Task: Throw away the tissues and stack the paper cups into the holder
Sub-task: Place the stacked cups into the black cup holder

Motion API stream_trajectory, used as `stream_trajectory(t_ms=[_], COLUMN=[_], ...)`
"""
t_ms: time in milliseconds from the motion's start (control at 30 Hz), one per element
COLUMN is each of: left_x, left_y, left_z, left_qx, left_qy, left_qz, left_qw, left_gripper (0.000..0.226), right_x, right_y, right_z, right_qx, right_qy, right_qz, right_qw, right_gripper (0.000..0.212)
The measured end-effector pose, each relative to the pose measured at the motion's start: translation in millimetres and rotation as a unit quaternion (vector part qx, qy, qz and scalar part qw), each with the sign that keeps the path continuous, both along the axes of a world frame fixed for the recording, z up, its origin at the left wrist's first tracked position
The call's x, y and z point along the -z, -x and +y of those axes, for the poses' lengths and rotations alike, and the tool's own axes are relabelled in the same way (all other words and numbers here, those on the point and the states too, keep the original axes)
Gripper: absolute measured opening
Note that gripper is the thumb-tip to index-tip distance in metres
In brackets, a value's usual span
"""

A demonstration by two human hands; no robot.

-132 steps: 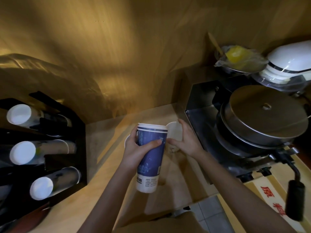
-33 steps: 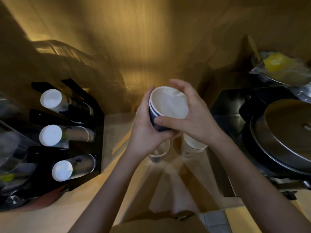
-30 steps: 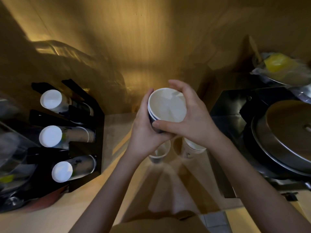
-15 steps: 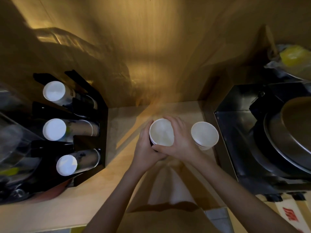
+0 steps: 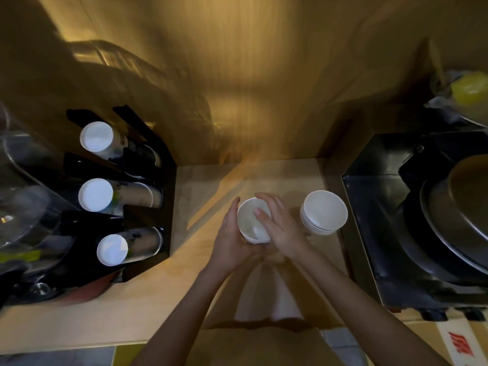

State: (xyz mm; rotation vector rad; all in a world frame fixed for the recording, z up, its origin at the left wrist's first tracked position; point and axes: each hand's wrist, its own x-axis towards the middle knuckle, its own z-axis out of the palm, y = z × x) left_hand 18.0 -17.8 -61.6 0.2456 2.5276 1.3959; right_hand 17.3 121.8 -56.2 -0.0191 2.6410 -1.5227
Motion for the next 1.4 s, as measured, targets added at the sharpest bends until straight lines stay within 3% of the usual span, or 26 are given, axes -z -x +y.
stream_trajectory(t_ms=[100, 267, 333, 400, 467, 600, 700, 800, 933, 1033, 1133, 1233, 1400], left_x=[1, 0, -9, -21, -36, -66, -76, -85, -107, -124, -147, -175, -210], left_y=[-5, -7, -6, -7, -10, -20, -27, -28, -25, -15, 1, 21, 57], left_z=[3, 7, 6, 2, -3, -19, -38, -66, -111, -147, -173, -188, -201], left_qx=[-0.012, -0.061, -0.074, -0.084, -0.091, -0.046, 0.023, 0.057, 0.023, 0.003, -0.045, -0.113, -0.188], left_qy=[0.010, 0.037, 0.042, 0.047, 0.043, 0.047, 0.124, 0.178, 0.156, 0.167, 0.163, 0.071, 0.006], left_qz=[0.014, 0.030, 0.049, 0.085, 0.130, 0.222, 0.327, 0.400, 0.395, 0.395, 0.373, 0.364, 0.387], left_qw=[1.000, 0.997, 0.995, 0.992, 0.986, 0.973, 0.937, 0.897, 0.905, 0.903, 0.912, 0.922, 0.903], left_gripper=[0.118, 0.112, 0.109, 0.105, 0.100, 0.090, 0.082, 0.075, 0.064, 0.045, 0.032, 0.040, 0.084], right_x=[-3, 13, 20, 20, 15, -4, -33, -55, -79, -101, -121, -131, -131], right_y=[4, -8, -15, -19, -17, -4, 8, 23, 49, 68, 84, 100, 130], right_z=[6, 11, 9, 5, -1, -17, -29, -46, -81, -107, -131, -163, -215], right_qx=[0.069, 0.219, 0.249, 0.228, 0.166, 0.096, -0.006, -0.102, -0.144, -0.170, -0.174, -0.148, -0.143], right_qy=[0.152, 0.208, 0.249, 0.288, 0.334, 0.535, 0.637, 0.641, 0.543, 0.446, 0.350, 0.283, 0.226], right_qz=[-0.094, -0.120, -0.205, -0.354, -0.445, -0.430, -0.404, -0.355, -0.221, -0.103, 0.018, 0.115, 0.133], right_qw=[0.982, 0.946, 0.913, 0.860, 0.814, 0.721, 0.656, 0.673, 0.797, 0.873, 0.920, 0.941, 0.955], right_gripper=[0.032, 0.019, 0.024, 0.036, 0.054, 0.066, 0.067, 0.071, 0.090, 0.075, 0.073, 0.078, 0.079])
